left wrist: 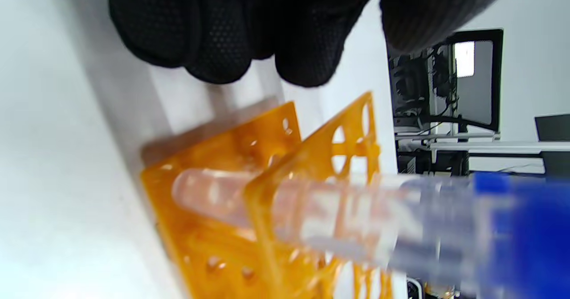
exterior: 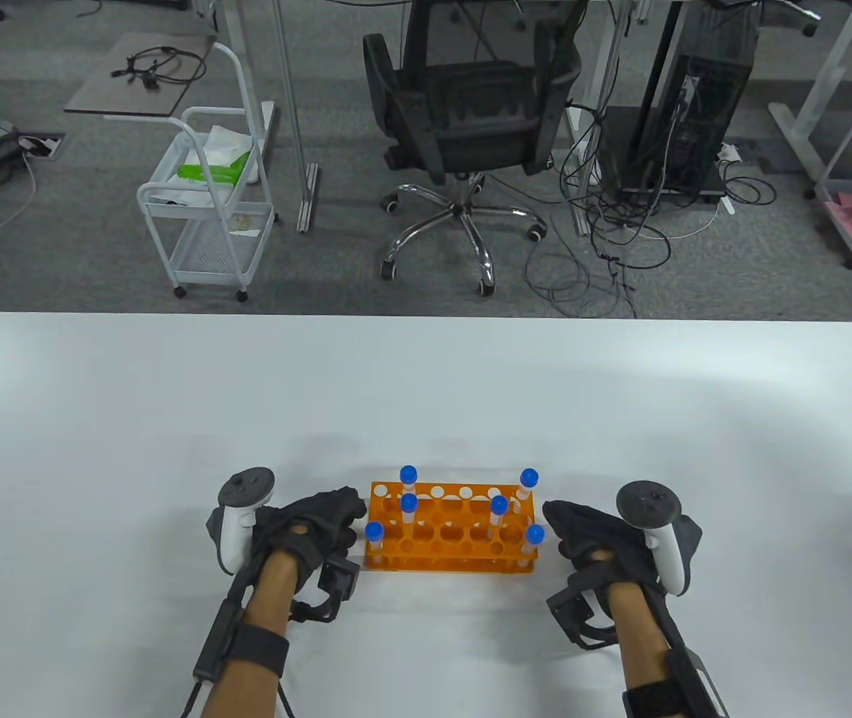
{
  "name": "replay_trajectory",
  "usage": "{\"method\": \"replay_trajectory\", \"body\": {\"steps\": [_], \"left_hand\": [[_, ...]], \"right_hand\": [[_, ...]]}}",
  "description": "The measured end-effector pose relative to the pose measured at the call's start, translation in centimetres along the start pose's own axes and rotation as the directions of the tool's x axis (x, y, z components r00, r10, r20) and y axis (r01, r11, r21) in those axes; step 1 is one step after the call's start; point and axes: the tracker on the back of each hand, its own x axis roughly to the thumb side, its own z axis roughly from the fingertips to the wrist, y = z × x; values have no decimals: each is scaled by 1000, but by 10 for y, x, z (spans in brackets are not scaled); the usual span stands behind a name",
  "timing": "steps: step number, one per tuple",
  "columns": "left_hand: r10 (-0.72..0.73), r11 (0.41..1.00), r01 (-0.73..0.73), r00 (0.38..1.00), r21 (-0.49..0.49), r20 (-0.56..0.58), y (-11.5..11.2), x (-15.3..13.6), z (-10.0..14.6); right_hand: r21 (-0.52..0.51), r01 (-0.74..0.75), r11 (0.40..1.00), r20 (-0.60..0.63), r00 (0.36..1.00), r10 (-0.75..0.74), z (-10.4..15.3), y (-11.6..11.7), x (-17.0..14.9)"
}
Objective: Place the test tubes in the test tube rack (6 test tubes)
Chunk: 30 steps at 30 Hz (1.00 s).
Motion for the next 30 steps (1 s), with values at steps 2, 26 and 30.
{"method": "replay_trajectory", "body": {"steps": [2,26,30], "left_hand": [[5,999,-7,1000,50,31,6,4,7],[-638,756,611,612,234,466,-70,75,136],[-659,731,650,592,208,463,-81,71,127]], "right_hand": [[-48,25,999,53,998,-22,7,-11,5],[88,-66,994,482,876,15,73,12,61],[76,-142,987,511,856,84,79,22,65]]}}
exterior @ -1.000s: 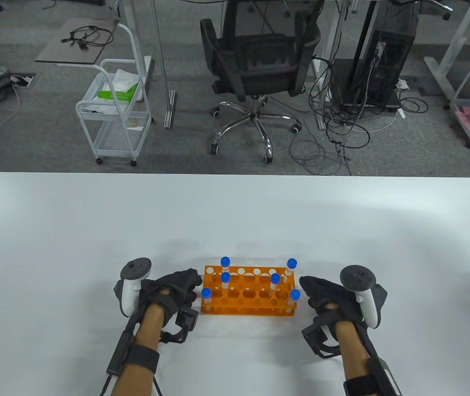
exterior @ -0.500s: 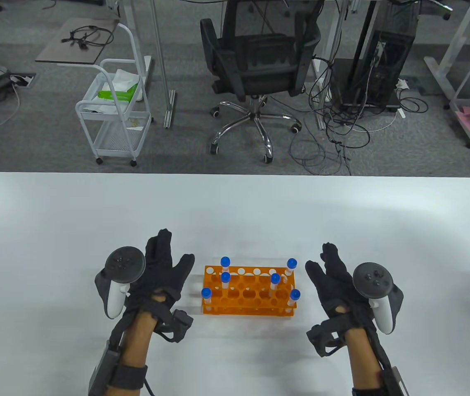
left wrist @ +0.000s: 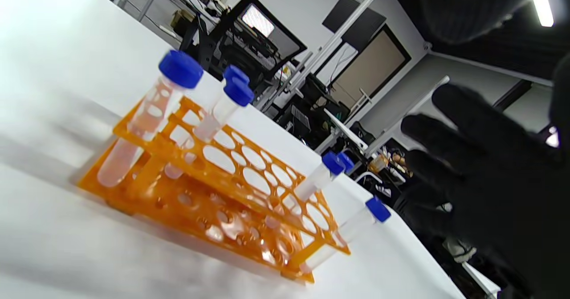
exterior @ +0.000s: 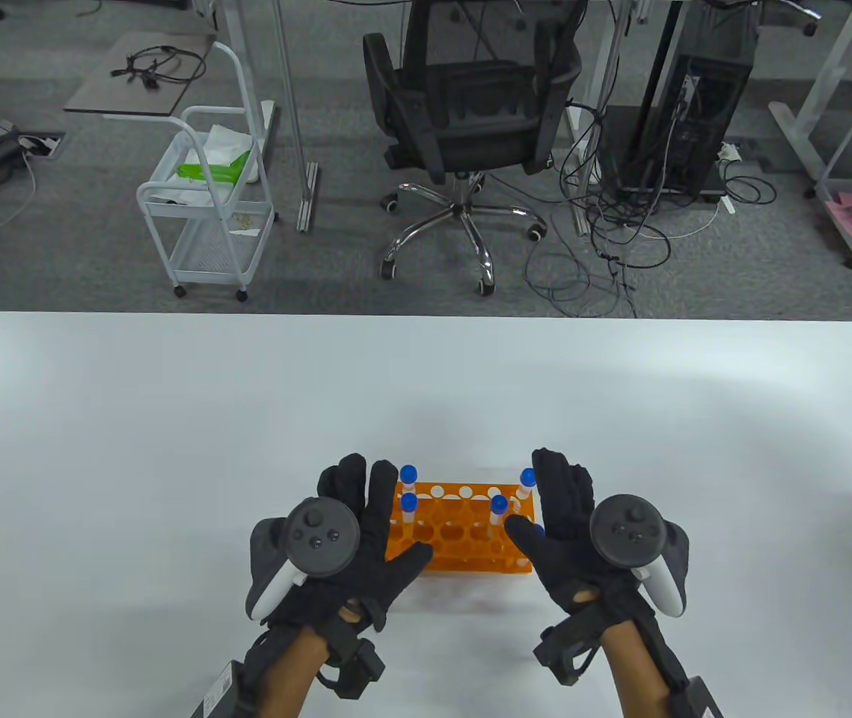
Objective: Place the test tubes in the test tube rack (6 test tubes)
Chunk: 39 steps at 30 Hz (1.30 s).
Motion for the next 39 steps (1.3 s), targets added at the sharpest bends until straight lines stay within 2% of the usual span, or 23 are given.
{"method": "replay_trajectory", "body": {"steps": [4,7,15,21,39], "left_hand": [[-40,998,40,999,-44,-6,-9,-1,-5],[-8,999,8,1000,-54,-3,-13,-1,-6],[-24,999,23,999,-34,-31,-19,-8,-9],[-4,999,5,1000,35,-14,-20,-18,-13],[-102,994,100,993,-32,-63,-32,-20,-21]], "right_hand": [[40,-83,996,-1,997,83,-2,10,0],[72,-88,994,-14,996,89,-4,16,-2],[13,-133,991,-23,991,133,-3,14,-5],[-4,-211,978,-18,977,210,-3,15,-3],[47,-349,936,-28,936,350,-5,32,-1]]}}
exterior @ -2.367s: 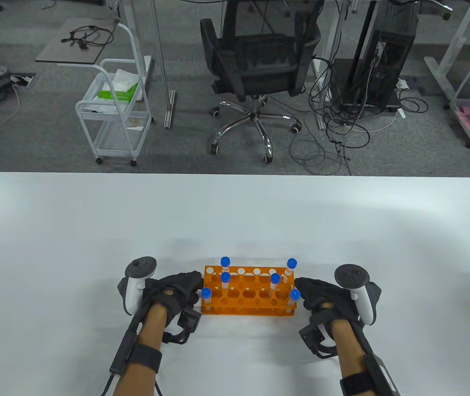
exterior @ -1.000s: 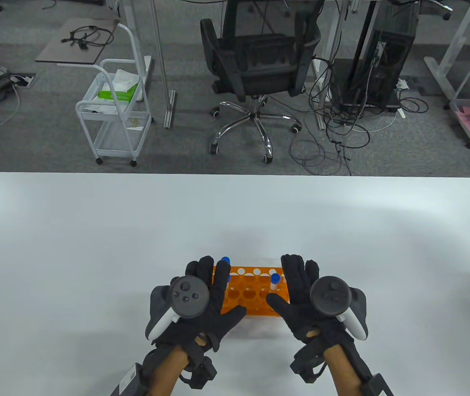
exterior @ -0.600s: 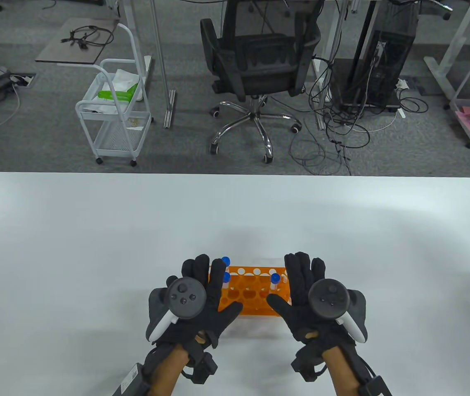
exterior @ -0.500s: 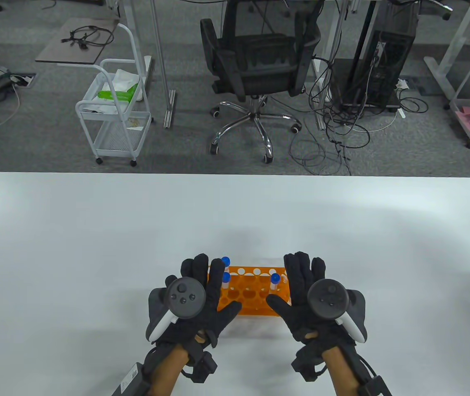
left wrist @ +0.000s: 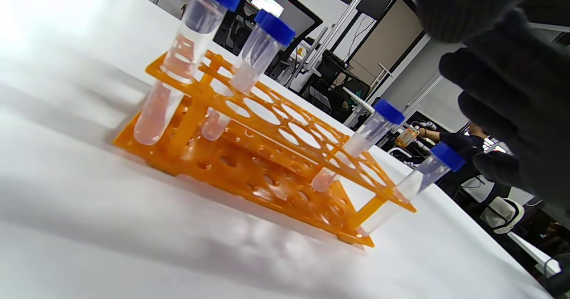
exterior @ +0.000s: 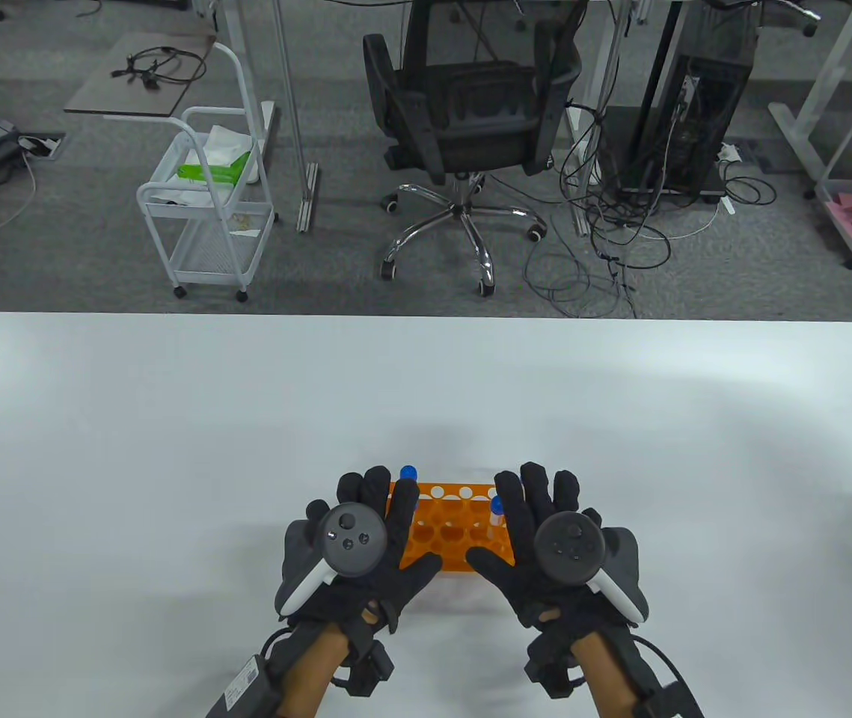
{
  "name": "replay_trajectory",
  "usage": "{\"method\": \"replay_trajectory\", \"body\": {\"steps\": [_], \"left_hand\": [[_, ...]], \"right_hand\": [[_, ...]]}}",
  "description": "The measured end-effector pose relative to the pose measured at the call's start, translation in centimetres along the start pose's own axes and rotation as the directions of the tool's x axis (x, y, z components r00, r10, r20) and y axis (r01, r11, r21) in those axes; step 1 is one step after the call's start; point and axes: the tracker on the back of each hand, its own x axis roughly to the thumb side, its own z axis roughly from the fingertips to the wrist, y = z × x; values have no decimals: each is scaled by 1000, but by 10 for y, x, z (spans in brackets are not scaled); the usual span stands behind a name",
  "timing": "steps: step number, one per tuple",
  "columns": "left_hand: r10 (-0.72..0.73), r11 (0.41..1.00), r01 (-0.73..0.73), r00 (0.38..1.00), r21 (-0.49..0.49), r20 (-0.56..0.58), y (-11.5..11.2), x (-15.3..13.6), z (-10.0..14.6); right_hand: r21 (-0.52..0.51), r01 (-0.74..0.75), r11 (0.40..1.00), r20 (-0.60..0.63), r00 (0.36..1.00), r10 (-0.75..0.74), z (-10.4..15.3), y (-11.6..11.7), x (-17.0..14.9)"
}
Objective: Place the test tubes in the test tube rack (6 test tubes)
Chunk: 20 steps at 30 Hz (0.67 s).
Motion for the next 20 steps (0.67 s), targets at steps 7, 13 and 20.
{"method": "replay_trajectory", "body": {"steps": [7,13,20], "left_hand": [[-20,1000,20,999,-11,-26,-3,-4,-3],[-45,999,45,999,-7,-23,-4,-3,-2],[-67,998,67,997,-14,-27,-7,-4,-3]], "right_hand": [[8,-20,1000,-3,1000,20,0,0,1],[14,-24,1000,-10,1000,24,0,1,2],[16,-23,1000,-16,1000,23,0,2,2]]}}
